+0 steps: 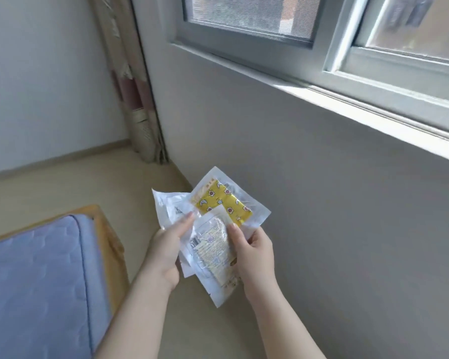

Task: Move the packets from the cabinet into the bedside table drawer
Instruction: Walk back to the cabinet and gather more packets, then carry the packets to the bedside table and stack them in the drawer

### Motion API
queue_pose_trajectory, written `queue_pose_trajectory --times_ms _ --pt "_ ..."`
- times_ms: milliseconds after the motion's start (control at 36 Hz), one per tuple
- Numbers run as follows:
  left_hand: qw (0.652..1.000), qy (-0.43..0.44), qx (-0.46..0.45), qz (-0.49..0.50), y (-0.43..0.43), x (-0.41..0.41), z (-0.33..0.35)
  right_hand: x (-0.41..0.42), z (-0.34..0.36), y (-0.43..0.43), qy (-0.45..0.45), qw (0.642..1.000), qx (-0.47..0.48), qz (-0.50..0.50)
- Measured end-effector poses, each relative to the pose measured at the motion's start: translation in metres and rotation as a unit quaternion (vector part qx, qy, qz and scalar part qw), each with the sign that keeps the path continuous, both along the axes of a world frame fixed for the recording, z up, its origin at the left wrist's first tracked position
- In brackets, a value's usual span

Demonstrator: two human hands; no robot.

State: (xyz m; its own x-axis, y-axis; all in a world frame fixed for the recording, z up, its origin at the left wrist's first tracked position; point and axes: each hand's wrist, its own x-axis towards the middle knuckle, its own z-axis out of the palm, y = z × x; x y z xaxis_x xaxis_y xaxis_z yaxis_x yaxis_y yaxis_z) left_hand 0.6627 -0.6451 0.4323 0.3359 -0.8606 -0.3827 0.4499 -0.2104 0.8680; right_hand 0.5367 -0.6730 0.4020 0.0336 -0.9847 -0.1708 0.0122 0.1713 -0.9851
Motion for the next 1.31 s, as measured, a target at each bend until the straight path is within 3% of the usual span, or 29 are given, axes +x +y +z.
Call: queue_pose_trajectory --times_ms 194,528,695,945,1111,1306 --pt "0.99 0.051 0.004 0.128 -0.06 0.074 -0.019 0.065 -0.007 -0.076 -0.017 0.998 0.025 0.051" --pt "0.961 0.066 -0.023 0.268 -0.238 0.188 -0.008 0.168 0.028 -0.296 -0.128 0.986 0.074 0.079" --pt "0.934 0.072 -0.025 0.348 -0.274 0.261 -0.01 0.263 0.027 -0.357 -0.132 0.978 0.1 0.127" --pt "0.887 0.077 0.003 0.456 -0.324 0.426 -0.021 0.443 0.017 -0.426 -0.097 0.974 0.052 0.198" --pt "0.883 0.043 0.023 0.468 -0.376 0.533 -0.001 0.568 0.034 -0.477 -0.095 0.968 0.015 0.23" --pt "0.872 0.084 0.008 0.482 -0.45 0.618 0.003 0.677 0.035 -0.536 -0.104 0.962 -0.001 0.254"
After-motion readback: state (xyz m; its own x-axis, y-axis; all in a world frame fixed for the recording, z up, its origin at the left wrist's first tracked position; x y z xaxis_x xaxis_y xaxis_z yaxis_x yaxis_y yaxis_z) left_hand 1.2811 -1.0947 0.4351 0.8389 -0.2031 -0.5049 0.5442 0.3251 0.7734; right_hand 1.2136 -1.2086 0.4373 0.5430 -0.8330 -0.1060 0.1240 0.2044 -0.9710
